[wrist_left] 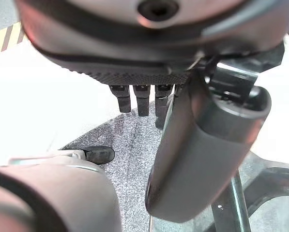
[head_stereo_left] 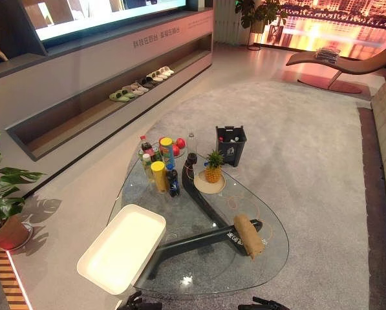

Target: Wipe the table with a cloth and put it in the basket.

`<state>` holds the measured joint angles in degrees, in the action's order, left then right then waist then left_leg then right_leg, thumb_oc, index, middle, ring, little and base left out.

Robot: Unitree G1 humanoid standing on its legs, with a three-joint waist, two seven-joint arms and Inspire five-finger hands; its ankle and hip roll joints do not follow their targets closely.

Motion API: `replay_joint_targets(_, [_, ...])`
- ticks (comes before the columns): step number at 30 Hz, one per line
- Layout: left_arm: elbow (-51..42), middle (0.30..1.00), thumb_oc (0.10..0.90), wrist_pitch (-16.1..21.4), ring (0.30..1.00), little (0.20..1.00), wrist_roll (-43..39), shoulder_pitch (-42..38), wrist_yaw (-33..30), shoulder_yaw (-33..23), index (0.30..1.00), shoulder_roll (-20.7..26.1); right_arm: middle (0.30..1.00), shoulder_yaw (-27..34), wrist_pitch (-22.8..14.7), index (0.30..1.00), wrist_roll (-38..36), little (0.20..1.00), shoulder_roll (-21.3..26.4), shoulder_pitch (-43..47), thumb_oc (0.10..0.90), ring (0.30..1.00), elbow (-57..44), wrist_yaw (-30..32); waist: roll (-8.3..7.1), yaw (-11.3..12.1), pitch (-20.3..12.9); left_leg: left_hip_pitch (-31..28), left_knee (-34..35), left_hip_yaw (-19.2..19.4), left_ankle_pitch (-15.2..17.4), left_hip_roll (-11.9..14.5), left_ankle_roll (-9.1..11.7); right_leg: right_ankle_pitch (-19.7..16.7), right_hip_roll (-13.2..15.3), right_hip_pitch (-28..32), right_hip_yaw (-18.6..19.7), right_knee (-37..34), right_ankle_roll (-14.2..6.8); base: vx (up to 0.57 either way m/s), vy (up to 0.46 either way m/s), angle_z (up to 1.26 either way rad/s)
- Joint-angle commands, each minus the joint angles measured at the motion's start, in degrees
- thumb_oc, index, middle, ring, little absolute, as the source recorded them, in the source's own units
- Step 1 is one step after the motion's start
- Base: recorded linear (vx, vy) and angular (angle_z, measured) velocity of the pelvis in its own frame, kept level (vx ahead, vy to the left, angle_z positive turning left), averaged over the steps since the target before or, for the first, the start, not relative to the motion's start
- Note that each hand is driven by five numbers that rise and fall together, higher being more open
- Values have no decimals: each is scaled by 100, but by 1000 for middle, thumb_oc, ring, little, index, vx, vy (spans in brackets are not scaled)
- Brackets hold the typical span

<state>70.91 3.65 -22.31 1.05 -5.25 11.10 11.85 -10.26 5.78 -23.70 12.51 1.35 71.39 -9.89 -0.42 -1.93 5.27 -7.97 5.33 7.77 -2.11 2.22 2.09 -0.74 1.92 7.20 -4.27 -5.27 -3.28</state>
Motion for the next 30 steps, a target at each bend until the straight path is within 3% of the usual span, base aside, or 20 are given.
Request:
replay_joint_targets(1, [148, 900, 800, 119, 900, 900, -184, -627, 89, 7, 900, 99, 900, -221, 26, 900, 82, 900, 121, 270, 800, 900, 190, -37, -23, -43, 120, -96, -33, -16, 505, -101, 6, 120, 221, 126, -332, 27, -283, 0, 0, 0])
replay_joint_targets(8, [95, 900, 800, 158, 900, 900, -170, -549, 51, 18, 900, 72, 900, -319, -65, 900, 254, 900, 94, 222, 800, 900, 40, 82, 3, -61, 135, -65, -33, -16, 495, -116, 2, 114, 222, 94, -314, 27, -272, 0, 0, 0])
replay_joint_targets(14, [-32, 900, 800, 209, 900, 900, -112, -460, -152, 82, 900, 62, 900, -545, -450, 900, 531, 900, 132, 191, 800, 900, -365, 305, -10, -62, 201, -34, -33, -37, 485, -133, -3, 107, 219, 63, -289, 27, -269, 11, 1, 0])
replay_joint_targets(23, [-899, 900, 800, -134, 900, 900, -107, -283, -350, 128, 900, 308, 900, -1004, -419, 900, 454, 900, 511, -22, 800, 900, -2638, 882, -27, -90, 441, 159, -33, -61, 408, -154, -47, 26, 223, -155, -249, 27, -261, -7, 1, 0])
replay_joint_targets(30, [-1352, 900, 800, -274, 900, 900, -132, -123, -459, 232, 900, 402, 900, -1095, -778, 900, 380, 900, 833, -153, 800, 900, -4304, 1546, -12, -150, 622, 282, -61, -56, 393, -183, -86, 1, 213, -318, -197, 44, -238, 0, 0, 0])
